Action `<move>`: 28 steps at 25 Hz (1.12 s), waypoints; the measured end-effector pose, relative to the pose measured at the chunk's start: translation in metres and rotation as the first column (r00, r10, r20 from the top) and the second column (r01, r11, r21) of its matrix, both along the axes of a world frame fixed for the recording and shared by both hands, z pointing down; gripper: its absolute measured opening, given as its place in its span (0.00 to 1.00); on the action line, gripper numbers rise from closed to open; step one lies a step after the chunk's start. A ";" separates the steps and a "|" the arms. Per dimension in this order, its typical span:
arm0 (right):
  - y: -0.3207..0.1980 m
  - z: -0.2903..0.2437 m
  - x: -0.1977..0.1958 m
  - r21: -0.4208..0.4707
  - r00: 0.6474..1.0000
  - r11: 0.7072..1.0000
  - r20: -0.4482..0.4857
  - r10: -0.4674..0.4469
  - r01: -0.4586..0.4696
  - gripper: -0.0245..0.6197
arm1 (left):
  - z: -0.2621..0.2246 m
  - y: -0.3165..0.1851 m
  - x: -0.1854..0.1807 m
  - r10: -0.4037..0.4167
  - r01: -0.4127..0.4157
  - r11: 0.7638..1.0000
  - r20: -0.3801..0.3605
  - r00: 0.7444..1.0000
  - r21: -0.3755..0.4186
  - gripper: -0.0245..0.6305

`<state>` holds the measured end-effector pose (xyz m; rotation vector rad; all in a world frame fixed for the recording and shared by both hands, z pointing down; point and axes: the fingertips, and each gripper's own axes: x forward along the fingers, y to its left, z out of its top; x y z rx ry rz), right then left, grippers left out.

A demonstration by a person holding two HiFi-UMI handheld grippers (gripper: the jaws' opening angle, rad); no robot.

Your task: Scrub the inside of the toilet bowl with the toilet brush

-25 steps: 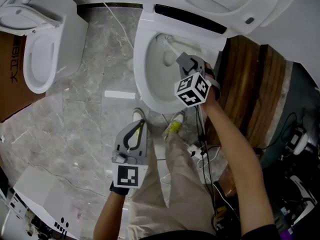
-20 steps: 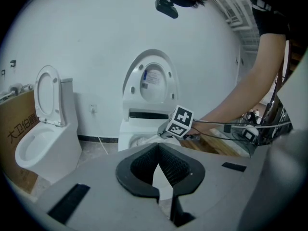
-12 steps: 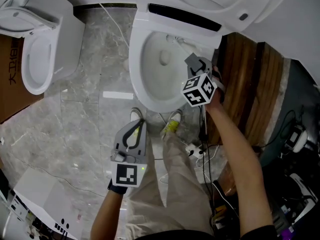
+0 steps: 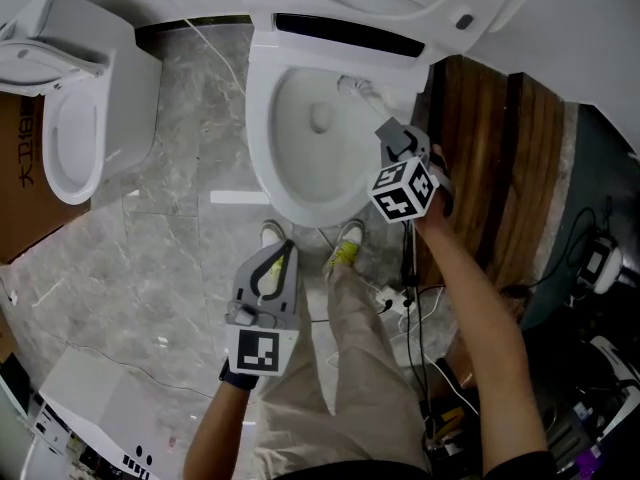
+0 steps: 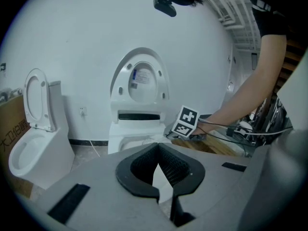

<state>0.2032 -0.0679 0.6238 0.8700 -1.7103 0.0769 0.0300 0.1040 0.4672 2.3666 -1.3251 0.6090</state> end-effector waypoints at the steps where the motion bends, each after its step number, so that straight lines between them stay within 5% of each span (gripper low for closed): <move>1: 0.003 0.000 0.004 -0.003 1.000 1.000 0.003 0.007 -0.007 0.28 | 0.000 0.000 0.002 0.005 -0.005 1.000 0.002 1.000 0.001 0.07; 8: 0.019 -0.007 0.031 -0.031 0.993 0.994 0.051 0.104 -0.102 0.28 | -0.007 -0.005 0.014 -0.022 0.021 1.000 -0.033 0.999 -0.002 0.07; 18: 0.073 -0.009 0.057 -0.113 0.907 0.923 0.176 0.383 -0.368 0.28 | -0.023 -0.008 0.032 0.026 -0.026 1.000 -0.018 0.999 0.016 0.07; 25: 0.099 -0.012 0.052 -0.136 0.910 0.921 0.157 0.384 -0.366 0.28 | -0.016 -0.006 0.033 0.009 -0.009 1.000 -0.022 1.000 -0.014 0.07; 28: 0.109 -0.013 0.046 -0.145 0.936 0.936 0.100 0.336 -0.321 0.28 | -0.011 -0.004 0.034 -0.002 0.001 1.000 -0.033 0.999 -0.008 0.07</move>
